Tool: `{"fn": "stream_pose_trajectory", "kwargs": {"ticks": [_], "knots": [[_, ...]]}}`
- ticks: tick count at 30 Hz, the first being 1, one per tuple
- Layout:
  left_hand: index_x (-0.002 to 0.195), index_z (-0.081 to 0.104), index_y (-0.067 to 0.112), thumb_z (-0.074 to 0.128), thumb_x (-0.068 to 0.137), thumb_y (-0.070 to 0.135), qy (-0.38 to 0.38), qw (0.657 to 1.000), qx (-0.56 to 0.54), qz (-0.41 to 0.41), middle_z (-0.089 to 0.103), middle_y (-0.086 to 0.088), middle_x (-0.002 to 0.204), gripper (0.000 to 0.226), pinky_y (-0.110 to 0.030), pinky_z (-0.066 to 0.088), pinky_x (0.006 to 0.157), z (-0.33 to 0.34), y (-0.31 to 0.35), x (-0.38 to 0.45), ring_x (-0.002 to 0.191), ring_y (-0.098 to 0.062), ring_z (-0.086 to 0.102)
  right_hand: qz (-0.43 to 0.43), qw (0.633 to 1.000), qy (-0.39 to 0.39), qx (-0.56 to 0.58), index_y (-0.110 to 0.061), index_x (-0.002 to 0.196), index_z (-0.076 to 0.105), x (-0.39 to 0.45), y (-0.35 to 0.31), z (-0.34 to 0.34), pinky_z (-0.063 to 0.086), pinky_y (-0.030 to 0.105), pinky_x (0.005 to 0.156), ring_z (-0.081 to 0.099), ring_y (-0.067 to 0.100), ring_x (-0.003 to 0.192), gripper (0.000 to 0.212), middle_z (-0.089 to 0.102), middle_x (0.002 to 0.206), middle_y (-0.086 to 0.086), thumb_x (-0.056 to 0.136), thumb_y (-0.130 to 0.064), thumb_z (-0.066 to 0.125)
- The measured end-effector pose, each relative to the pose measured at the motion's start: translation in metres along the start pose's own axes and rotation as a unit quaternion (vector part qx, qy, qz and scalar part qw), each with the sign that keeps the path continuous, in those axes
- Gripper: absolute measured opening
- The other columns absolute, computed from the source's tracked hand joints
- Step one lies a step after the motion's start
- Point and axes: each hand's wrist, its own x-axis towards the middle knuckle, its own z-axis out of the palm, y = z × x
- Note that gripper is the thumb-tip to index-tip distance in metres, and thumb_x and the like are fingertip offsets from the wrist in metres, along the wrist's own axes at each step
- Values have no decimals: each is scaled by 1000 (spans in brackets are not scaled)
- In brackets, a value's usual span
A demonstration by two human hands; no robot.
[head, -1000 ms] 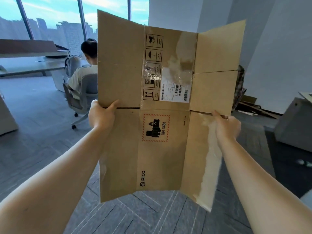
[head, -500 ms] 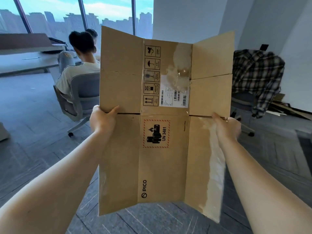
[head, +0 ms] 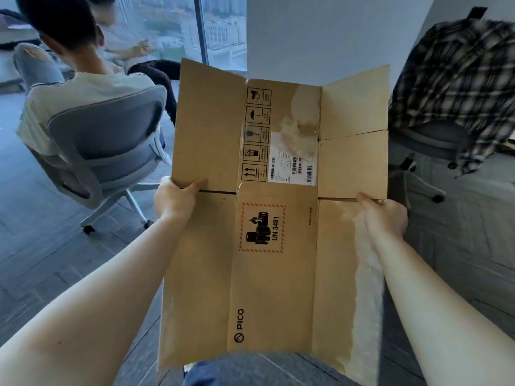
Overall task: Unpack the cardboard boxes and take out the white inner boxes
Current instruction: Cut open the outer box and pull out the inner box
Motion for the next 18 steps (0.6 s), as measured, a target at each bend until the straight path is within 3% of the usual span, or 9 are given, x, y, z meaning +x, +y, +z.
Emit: {"fn": "stream_pose_trajectory", "kwargs": {"ticks": [2,5,8,10,12,15,18], "knots": [[114,52,2,66,83,38,-37,999,16,5,60,-14,113,49,-32,40,75,29,-9,58,104,-31,56,23,999,23,-6,1,101,65,22,5,41,38,30,69,60,33,94,39,65,94,16,85,-35,62],[115,51,3,67,82,40,-89,995,47,1,60,-14,115,52,-31,39,76,72,-23,138,107,-31,55,69,996,48,-7,3,97,65,55,16,101,38,30,63,55,26,74,40,57,69,8,85,-35,63],[118,49,3,66,83,40,-128,989,76,-6,58,-13,119,53,-33,40,80,111,-47,195,109,-30,54,104,992,68,-13,4,91,65,80,41,154,36,30,54,51,23,64,37,54,68,10,84,-32,63],[119,48,4,66,83,40,-153,983,100,-8,58,-12,120,53,-32,40,82,139,-69,222,110,-30,54,133,988,74,-20,-1,87,65,93,65,182,32,31,50,51,22,68,30,54,73,10,84,-31,63],[119,49,5,66,83,39,-177,976,123,-16,58,-10,119,52,-31,39,79,171,-99,243,109,-29,55,170,982,75,-29,-6,84,61,105,98,207,33,29,56,51,21,74,26,54,78,10,84,-32,64],[117,50,5,67,82,38,-214,964,152,-33,59,-9,116,51,-31,42,79,221,-153,265,106,-28,56,225,970,74,-50,-4,84,62,121,162,244,37,31,67,53,23,78,32,57,82,11,83,-35,65],[115,51,5,69,80,39,-238,955,169,-49,60,-10,115,52,-38,46,88,275,-219,282,107,-30,57,252,962,76,-66,2,91,64,141,236,276,41,33,70,58,27,83,40,60,86,13,81,-36,67]]}}
